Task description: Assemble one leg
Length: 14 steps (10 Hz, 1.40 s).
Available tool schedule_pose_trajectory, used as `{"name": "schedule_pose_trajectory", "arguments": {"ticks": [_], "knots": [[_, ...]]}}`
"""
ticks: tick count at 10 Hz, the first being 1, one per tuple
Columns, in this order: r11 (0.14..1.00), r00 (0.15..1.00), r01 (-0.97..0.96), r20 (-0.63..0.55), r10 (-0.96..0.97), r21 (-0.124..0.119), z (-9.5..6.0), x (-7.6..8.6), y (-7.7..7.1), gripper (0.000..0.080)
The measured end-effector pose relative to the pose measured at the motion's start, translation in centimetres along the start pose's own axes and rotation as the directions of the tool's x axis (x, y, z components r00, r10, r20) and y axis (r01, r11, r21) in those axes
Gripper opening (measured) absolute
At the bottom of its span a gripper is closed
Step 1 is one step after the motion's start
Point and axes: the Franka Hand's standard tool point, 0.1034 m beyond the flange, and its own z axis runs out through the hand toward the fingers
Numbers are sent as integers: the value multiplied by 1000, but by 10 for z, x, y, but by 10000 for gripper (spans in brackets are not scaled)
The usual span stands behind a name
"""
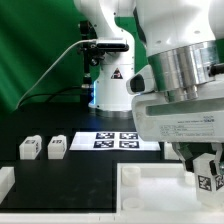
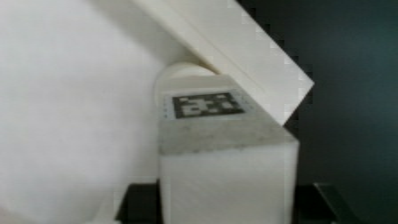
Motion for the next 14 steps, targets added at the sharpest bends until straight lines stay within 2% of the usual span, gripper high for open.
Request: {"name": "schedule_pose_trajectory", "arguments": {"ticks": [3,4,5,6,7,8,9,10,12,14], "knots": [[951,951,-310,-1,310,0,1,1,3,304],[872,872,-490,6,490,-1,2,-2,3,304],[815,815,-580,10,580,-2,3,-6,2,304],[840,840,-542,10,542,-2,3,-5,2,304],[859,859,-512,10,512,-2,3,-5,2,362],[890,889,-457,9,457,-5,4,-6,2,543],[939,939,-343,17,343,-16,6,-9,3,543],[987,987,-156,26,157,-28,4,-11,-1,630],[998,998,58,30,-57,-31,3,-10,-3,644],[958,958,286,36,-285,-26,3,-9,-2,649]]}}
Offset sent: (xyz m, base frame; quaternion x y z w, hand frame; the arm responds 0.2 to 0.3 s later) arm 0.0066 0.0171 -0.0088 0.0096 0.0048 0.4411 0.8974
